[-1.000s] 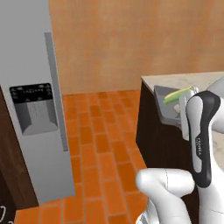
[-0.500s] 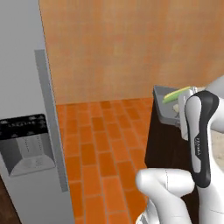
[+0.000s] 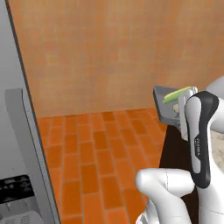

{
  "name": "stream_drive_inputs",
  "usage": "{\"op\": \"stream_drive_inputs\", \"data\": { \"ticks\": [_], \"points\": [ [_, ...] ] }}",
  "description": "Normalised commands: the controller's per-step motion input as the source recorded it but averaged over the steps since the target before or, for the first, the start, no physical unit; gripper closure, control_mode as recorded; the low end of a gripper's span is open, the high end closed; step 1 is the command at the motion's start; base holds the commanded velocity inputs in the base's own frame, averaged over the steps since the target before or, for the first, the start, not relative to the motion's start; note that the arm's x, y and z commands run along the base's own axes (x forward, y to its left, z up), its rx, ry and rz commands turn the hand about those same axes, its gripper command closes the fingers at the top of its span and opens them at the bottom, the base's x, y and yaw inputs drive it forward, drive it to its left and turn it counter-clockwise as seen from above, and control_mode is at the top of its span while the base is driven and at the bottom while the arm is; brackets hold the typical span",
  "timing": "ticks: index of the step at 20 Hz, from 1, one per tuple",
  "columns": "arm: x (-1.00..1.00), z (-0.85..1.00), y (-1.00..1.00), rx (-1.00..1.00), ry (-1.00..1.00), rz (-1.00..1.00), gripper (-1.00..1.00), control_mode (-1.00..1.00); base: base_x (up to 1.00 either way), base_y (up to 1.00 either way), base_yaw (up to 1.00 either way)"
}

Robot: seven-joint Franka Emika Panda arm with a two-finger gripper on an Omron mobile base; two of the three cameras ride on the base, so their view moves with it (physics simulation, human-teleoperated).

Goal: Take the meat container that has the fish and place it on the second highest rack of the freezer. Then take the vegetable container that has the garlic and corn and place it on the highest rack of the freezer.

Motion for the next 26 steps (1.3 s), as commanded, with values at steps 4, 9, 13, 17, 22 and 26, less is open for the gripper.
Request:
{"op": "stream_drive_inputs", "data": {
  "ticks": [4,9,13,17,22,26],
  "points": [
    [0.0,0.0,0.0,0.0,0.0,0.0,1.0,1.0,1.0,-0.36,0.06],
    [0.0,0.0,0.0,0.0,0.0,0.0,1.0,1.0,0.99,-0.44,0.36],
    [0.0,0.0,0.0,0.0,0.0,0.0,1.0,1.0,0.69,-0.48,0.64],
    [0.0,0.0,0.0,0.0,0.0,0.0,1.0,1.0,0.35,-0.44,0.74],
    [0.0,0.0,0.0,0.0,0.0,0.0,1.0,1.0,0.68,-0.5,0.7],
    [0.0,0.0,0.0,0.0,0.0,0.0,1.0,1.0,0.99,-0.43,0.58]
  ]
}}
